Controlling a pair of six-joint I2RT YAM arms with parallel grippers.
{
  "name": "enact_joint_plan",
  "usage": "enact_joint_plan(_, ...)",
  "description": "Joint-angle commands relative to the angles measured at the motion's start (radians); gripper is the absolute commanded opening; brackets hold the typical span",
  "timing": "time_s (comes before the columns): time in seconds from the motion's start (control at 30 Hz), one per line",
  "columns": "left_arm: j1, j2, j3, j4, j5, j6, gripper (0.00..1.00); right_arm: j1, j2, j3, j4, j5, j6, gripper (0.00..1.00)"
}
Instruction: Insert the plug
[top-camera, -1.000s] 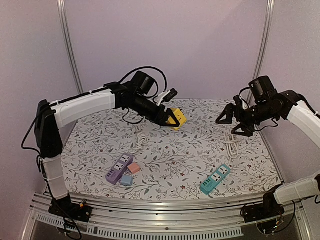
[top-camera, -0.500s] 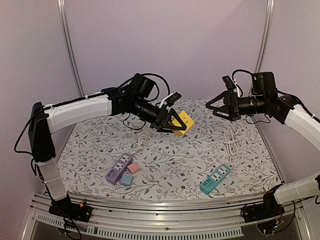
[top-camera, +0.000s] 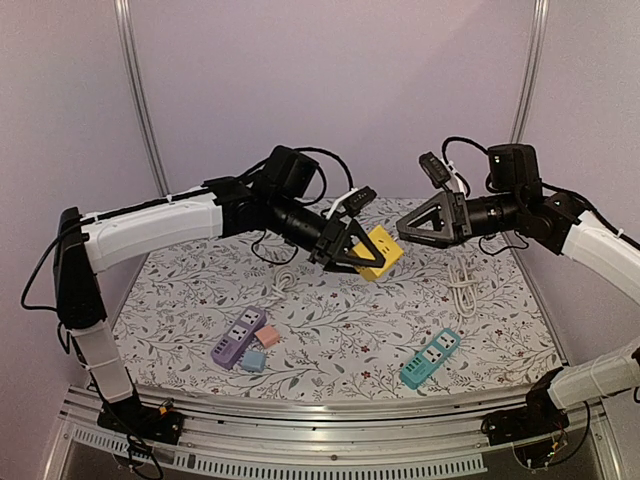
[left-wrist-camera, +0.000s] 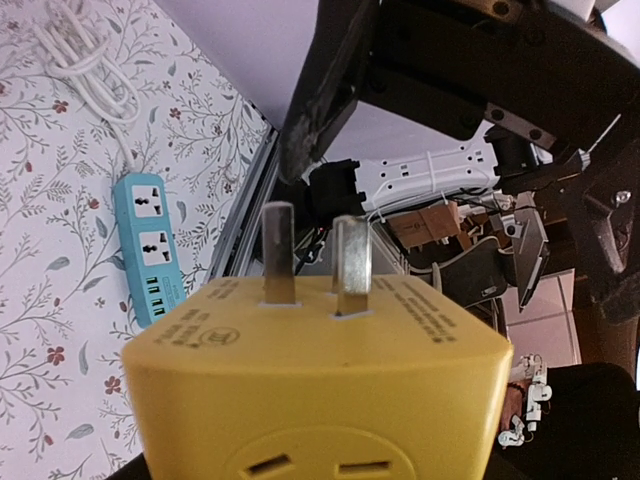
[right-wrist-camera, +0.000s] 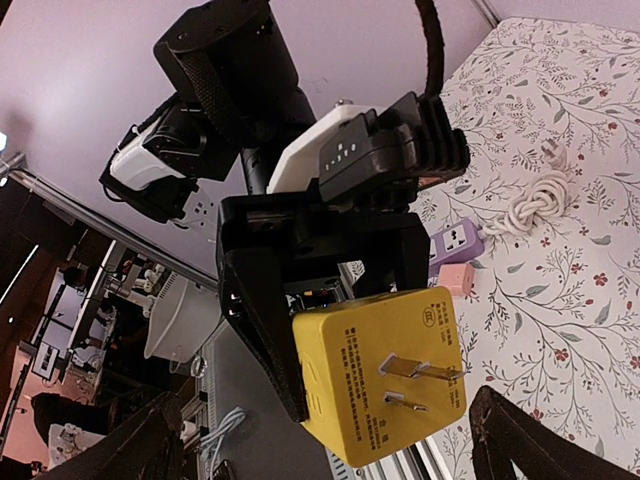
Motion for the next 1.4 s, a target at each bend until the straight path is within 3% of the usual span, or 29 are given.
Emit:
enact_joint_plan(0.0, -0.017, -0.011, 0.023, 0.022, 0.039, -0.01, 0.16, 0.007, 0.007, -0.017, 0.014, -0.028, -0.029, 0.99)
enact_joint_plan(0.47, -0.026, 0.013, 0.124, -0.04, 0.049, 0.021, 0.15, 0.054, 0.035, -0.017, 0.012, -0.103, -0.021, 0.99)
enact_joint_plan(0.67, -0.033, 0.01, 0.13, -0.049, 0.051, 0.024, 0.15, 0.061, 0.049, -0.004, 0.016, -0.117, -0.009, 0.93)
enact_joint_plan(1.0, -0.037, -0.036, 0.119, -0.104, 0.059, 0.043, 0.14, 0.061, 0.054, 0.013, 0.159, -0.169, 0.107, 0.9)
enact_joint_plan(1.37, -0.047, -0.049, 0.129, -0.135, 0.084, 0.048, 0.14, 0.071, 0.052, -0.007, 0.221, -0.24, 0.211, 0.67)
